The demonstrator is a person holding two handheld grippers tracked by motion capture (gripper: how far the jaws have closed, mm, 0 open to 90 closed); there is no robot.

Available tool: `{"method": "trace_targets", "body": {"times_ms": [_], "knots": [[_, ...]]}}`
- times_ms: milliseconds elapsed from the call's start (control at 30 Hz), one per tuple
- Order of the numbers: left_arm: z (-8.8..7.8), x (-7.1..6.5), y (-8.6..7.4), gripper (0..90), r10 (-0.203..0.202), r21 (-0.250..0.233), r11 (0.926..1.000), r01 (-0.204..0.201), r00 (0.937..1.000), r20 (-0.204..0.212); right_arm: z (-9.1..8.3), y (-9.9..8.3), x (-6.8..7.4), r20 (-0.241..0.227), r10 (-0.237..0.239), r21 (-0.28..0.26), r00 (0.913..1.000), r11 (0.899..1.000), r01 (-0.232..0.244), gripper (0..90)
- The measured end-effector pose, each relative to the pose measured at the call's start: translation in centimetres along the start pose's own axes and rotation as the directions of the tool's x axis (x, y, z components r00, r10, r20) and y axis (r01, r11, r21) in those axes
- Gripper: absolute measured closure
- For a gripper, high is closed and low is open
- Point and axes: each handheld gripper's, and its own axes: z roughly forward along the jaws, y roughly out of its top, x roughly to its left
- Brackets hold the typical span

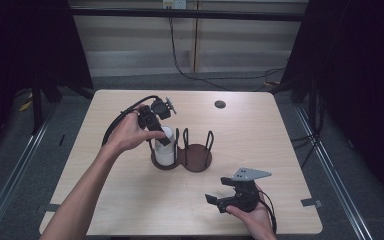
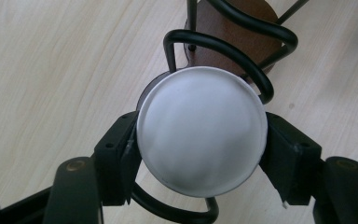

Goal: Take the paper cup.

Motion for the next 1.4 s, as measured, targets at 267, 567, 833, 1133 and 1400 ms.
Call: {"method": "trace_targets", "body": {"times_ms": [267, 567, 833, 1133, 1400], "knots": [[-0.5, 0.0, -0.1, 35.3, -0.006, -0.018, 0.9998, 0.006, 0.9999, 0.009, 0.0, 0.0, 0.0, -0.003, -0.001, -0.001, 1.0, 1.0, 0.001, 13.7], [-1.0, 0.1, -0.4, 35.9, -0.019, -0.042, 0.9989, 0.02, 0.9997, 0.014, 0.0, 0.0, -0.1, -0.003, -0.001, 0.0, 1.0, 1.0, 0.001, 13.8], [-1.7, -0.1, -0.3, 35.9, -0.016, -0.041, 0.999, 0.016, 0.9999, -0.003, 0.1, 0.0, -0.1, -0.006, 0.001, 0.002, 1.0, 1.0, -0.001, 13.8], [-2.2, -0.3, -0.5, 36.2, -0.024, -0.053, 0.9983, 0.024, 0.9997, 0.0, 0.0, 0.0, -0.1, -0.002, -0.008, -0.005, 1.0, 1.0, 0.008, 13.8], [-2.9, -0.1, -0.8, 36.5, -0.031, -0.065, 0.9974, 0.032, 0.9994, 0.013, 0.0, 0.0, -0.1, -0.001, -0.008, -0.005, 1.0, 1.0, 0.008, 13.7]]}}
